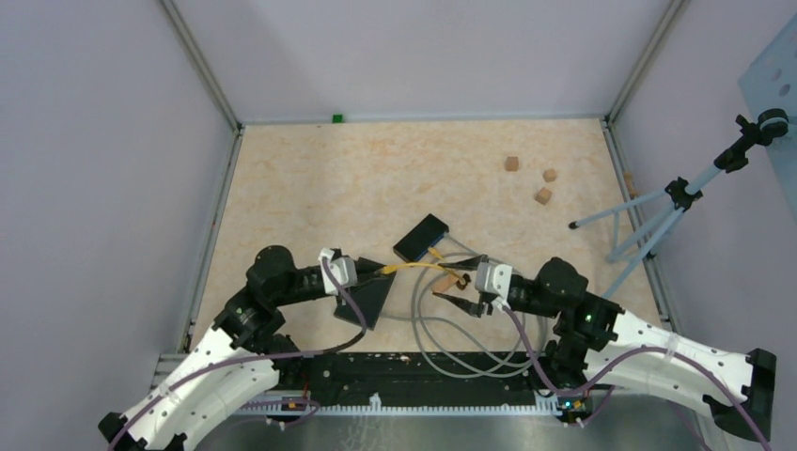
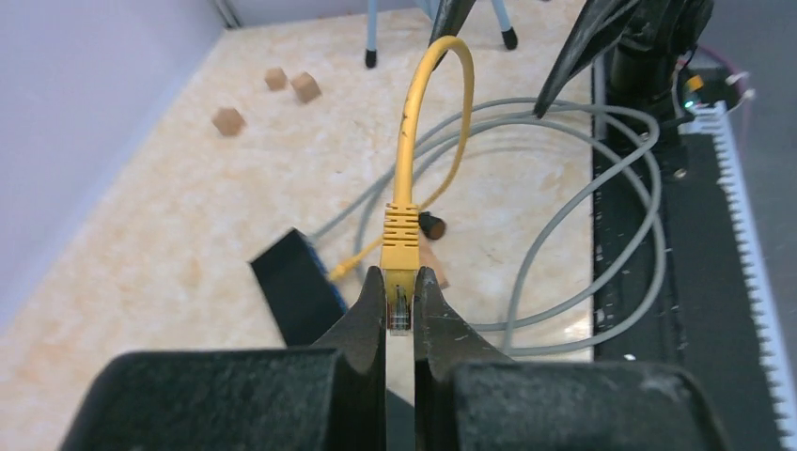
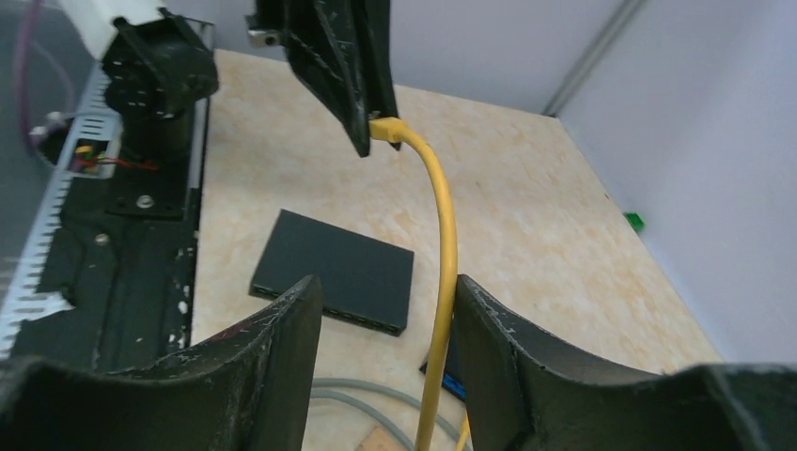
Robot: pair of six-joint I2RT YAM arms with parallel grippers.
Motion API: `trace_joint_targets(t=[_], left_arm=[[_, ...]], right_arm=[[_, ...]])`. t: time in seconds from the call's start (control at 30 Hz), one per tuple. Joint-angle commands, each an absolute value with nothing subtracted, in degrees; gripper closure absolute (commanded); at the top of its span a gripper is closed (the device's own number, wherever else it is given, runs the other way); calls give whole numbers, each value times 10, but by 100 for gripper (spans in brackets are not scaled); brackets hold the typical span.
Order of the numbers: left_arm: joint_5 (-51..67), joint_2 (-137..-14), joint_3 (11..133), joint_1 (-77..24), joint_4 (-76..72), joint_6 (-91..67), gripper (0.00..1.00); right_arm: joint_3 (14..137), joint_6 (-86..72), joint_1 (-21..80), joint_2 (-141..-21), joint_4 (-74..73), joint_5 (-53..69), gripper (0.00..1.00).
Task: Insert the plug into the switch port
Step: Pick up the connector from the center of the board.
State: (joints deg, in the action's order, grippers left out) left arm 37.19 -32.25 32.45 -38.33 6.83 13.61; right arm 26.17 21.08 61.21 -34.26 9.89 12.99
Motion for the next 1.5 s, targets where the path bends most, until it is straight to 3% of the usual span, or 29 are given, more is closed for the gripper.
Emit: trace_joint_targets(t=[0.0, 0.13, 0.33, 0.6, 0.93, 1.47], left_arm=[[365, -296, 362, -385, 134, 336, 100], [377, -314, 396, -385, 200, 403, 100], [376, -360, 455, -387, 285, 446, 100], [400, -387, 469, -403, 324, 462, 100], [403, -409, 470, -442, 324, 452, 100], [381, -422, 467, -459, 319, 439, 100]], right_arm=[[341, 227, 609, -369, 8, 253, 47], [380, 234, 612, -425, 1, 282, 49], [392, 267, 649, -466, 25, 213, 51], [391, 261, 671, -501, 108, 126, 45], [409, 281, 692, -564, 112, 113, 45], [435, 298, 723, -603, 100, 88, 64]])
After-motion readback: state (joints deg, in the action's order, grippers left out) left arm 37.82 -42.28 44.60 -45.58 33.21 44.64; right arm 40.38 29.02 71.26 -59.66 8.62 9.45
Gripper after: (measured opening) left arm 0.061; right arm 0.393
